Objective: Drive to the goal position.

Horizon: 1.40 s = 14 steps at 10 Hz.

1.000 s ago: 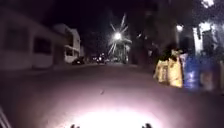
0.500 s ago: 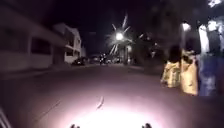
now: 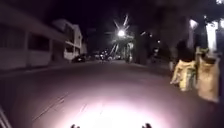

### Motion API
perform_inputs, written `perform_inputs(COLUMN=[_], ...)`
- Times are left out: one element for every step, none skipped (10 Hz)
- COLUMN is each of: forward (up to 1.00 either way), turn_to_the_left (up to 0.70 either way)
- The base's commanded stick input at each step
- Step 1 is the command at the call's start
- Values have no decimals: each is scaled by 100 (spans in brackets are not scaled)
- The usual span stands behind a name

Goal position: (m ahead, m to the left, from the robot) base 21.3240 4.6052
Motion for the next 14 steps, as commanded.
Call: perform_inputs(forward=[85,85,85,85,85,85,85,85,85,85,85,85,85,85], turn_to_the_left=[0,0,0,0,0,0,-3,-29,-9,-1,0,0,0,0])
